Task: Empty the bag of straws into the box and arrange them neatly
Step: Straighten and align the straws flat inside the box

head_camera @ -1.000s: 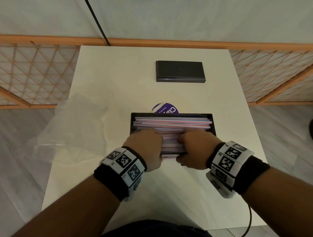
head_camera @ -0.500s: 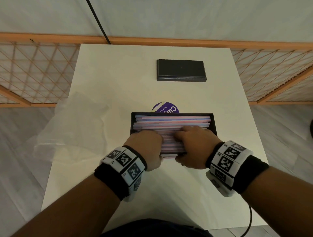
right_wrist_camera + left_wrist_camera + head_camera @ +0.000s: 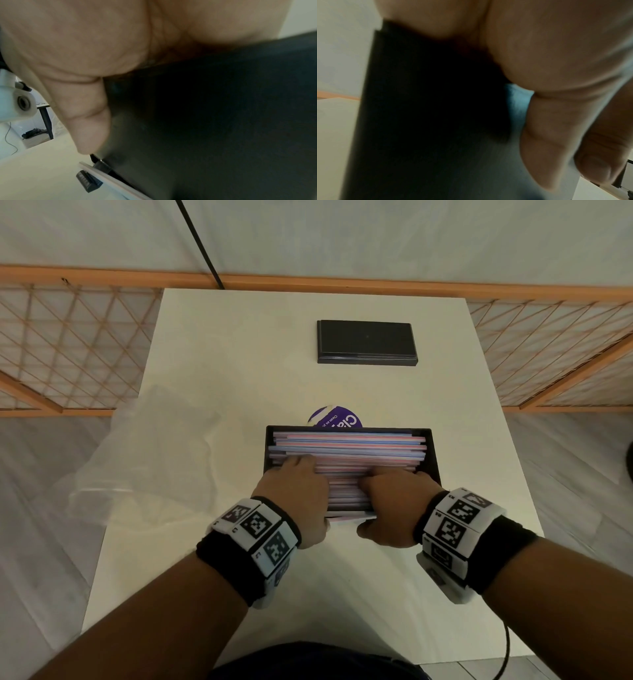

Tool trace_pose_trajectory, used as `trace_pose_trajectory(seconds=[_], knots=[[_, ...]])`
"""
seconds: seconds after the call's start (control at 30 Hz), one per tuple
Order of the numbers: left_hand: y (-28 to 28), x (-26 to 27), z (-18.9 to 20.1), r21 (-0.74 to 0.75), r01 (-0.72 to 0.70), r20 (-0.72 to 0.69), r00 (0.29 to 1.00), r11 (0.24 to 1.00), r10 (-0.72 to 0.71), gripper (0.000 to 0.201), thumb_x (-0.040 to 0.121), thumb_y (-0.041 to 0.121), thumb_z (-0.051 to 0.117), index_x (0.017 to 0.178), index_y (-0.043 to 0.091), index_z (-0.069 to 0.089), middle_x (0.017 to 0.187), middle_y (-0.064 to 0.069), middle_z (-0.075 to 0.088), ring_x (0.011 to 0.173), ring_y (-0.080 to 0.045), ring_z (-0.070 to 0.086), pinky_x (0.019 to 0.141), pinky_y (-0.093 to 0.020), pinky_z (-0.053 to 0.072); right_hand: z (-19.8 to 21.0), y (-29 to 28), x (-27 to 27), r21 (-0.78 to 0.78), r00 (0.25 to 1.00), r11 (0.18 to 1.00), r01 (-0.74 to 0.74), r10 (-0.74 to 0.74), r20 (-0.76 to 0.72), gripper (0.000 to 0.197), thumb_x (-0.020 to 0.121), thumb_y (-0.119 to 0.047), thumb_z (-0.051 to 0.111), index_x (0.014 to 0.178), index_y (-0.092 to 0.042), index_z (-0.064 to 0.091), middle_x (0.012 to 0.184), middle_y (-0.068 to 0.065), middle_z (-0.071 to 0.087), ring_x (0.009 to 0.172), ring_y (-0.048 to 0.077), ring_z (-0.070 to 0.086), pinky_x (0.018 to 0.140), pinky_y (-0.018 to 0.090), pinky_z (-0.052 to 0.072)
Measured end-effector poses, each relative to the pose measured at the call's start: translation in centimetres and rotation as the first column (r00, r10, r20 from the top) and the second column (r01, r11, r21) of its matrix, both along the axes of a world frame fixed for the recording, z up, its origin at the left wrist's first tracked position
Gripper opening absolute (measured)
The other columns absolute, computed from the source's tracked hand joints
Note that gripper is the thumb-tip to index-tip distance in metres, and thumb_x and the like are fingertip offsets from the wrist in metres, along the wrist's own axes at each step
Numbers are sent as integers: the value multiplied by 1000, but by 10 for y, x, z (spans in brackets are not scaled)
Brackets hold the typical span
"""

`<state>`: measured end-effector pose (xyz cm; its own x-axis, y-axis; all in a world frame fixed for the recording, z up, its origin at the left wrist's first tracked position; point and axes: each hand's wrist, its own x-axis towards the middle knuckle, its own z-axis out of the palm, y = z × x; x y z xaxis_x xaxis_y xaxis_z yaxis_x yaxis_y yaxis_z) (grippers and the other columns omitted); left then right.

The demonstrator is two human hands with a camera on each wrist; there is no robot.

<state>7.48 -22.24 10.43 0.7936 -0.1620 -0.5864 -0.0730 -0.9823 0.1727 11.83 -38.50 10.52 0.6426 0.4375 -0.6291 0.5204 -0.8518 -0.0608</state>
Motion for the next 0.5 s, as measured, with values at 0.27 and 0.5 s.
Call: trace_pose_trajectory(seconds=[0.27,0.5], knots=[[5,-13,20,-166,-66,150,984,984,92,43,92,39,71,125,23,49,126,3,51,118,-18,53,100,-33,50,32,-12,2,146,995,989,-3,-12,100,37,78,-51,62,105,-26,60,102,-6,61,96,22,61,84,33,51],[-1,-13,2,-68,8,-26,1000,998,-9,36,98,41,61,127,20,60,130,1,57,123,-25,58,103,-42,51,8,-17,-10,48,999,999,21,-20,-30,26,84,-45,56,96,-22,63,90,-8,57,92,21,62,84,36,54]])
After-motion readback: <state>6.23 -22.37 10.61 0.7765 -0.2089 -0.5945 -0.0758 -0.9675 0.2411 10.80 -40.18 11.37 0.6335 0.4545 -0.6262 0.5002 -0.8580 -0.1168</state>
